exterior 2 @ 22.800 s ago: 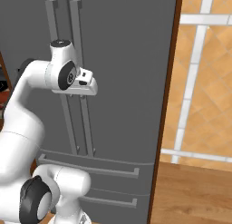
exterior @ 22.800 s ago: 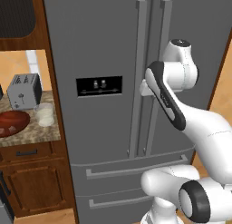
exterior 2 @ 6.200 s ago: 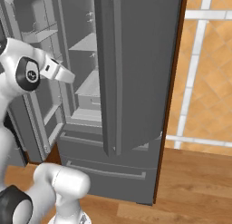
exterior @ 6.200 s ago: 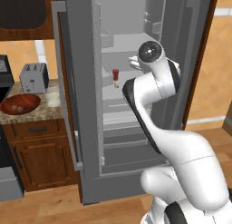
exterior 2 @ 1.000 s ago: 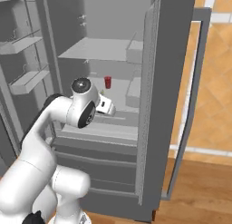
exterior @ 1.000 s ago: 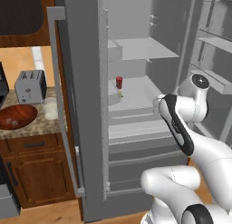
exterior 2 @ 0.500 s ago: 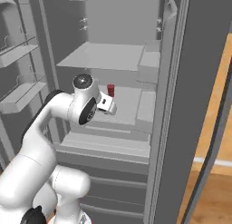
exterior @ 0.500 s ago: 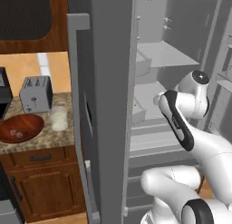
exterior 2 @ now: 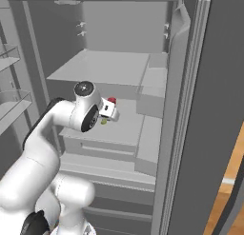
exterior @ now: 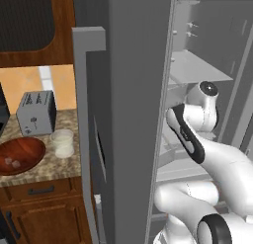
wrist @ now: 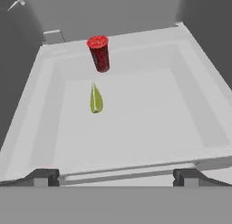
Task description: Grab a lemon wedge from the fridge and one ice cube from the ice bowl, and put them in the glass of lemonade.
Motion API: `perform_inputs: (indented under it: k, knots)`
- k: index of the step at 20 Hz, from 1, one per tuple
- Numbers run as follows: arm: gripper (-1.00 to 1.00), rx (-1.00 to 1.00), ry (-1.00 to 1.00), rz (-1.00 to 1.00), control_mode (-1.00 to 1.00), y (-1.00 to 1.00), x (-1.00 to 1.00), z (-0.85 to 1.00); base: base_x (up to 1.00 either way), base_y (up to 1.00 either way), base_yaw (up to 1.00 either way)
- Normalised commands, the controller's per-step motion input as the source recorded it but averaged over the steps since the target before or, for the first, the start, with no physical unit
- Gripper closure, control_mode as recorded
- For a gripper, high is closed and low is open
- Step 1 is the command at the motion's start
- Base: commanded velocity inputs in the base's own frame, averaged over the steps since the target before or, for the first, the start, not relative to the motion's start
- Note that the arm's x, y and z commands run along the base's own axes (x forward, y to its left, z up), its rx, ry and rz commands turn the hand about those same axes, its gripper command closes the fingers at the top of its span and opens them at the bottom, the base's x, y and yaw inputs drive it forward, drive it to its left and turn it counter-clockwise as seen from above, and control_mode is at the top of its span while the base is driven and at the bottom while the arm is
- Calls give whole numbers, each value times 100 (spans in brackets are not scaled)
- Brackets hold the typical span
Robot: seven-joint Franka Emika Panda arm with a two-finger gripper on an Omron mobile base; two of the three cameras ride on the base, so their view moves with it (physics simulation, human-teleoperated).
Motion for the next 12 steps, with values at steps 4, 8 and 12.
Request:
perform_inputs:
  k: [4,8,12]
  knots:
    - [-100,-4,0,10,-100,55,84,-55,0,0,0]
    - [-100,-1,-2,2,-100,11,60,-39,0,0,0]
    - [-100,-1,0,0,-100,0,41,-23,0,0,0]
